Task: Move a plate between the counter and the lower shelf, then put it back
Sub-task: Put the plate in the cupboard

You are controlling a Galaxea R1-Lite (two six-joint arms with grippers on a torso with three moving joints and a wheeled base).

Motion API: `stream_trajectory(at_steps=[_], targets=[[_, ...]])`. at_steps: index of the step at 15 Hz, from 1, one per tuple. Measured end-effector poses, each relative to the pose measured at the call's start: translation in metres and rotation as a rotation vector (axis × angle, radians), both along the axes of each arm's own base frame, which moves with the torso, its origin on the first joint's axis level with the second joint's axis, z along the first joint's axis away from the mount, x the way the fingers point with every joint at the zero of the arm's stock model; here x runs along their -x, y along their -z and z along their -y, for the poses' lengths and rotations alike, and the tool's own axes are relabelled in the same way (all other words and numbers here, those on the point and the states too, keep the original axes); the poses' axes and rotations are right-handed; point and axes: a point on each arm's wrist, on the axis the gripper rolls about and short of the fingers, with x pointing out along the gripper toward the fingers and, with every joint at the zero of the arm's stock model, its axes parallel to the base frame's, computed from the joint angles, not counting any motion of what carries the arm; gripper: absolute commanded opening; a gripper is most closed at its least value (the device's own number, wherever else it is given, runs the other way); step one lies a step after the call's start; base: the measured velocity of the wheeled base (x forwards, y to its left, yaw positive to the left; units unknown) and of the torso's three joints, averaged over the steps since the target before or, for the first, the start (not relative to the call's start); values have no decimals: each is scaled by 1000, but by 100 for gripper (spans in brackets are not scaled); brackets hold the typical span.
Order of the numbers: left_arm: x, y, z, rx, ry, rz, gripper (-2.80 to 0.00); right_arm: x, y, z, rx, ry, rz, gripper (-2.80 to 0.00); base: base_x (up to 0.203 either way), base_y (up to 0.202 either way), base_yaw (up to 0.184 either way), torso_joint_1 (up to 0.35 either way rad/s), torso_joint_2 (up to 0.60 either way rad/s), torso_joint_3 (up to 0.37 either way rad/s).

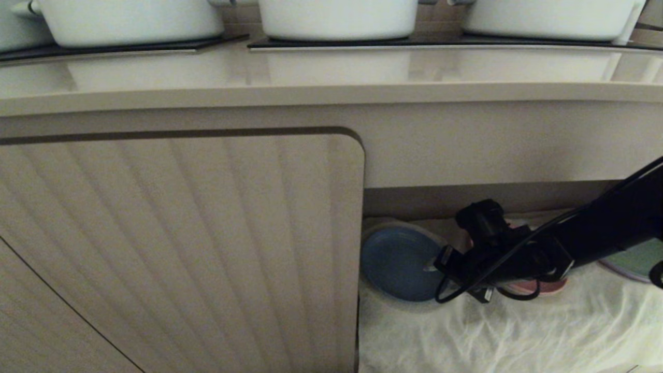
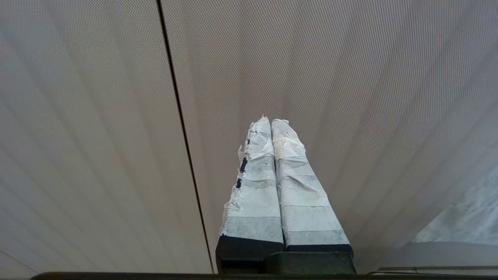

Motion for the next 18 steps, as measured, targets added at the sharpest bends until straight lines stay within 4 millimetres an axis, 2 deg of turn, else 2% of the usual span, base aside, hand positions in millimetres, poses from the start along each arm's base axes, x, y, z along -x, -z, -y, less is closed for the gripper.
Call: stream_trajectory(at_steps=[10, 18], targets=[[0, 0, 0, 0, 0, 0, -280, 21, -3, 9, 46, -50, -19, 0, 0, 0, 0, 0, 0, 0], [0, 0, 0, 1, 0, 0, -280, 21, -7, 10, 40, -45, -13, 0, 0, 0, 0, 0, 0, 0]])
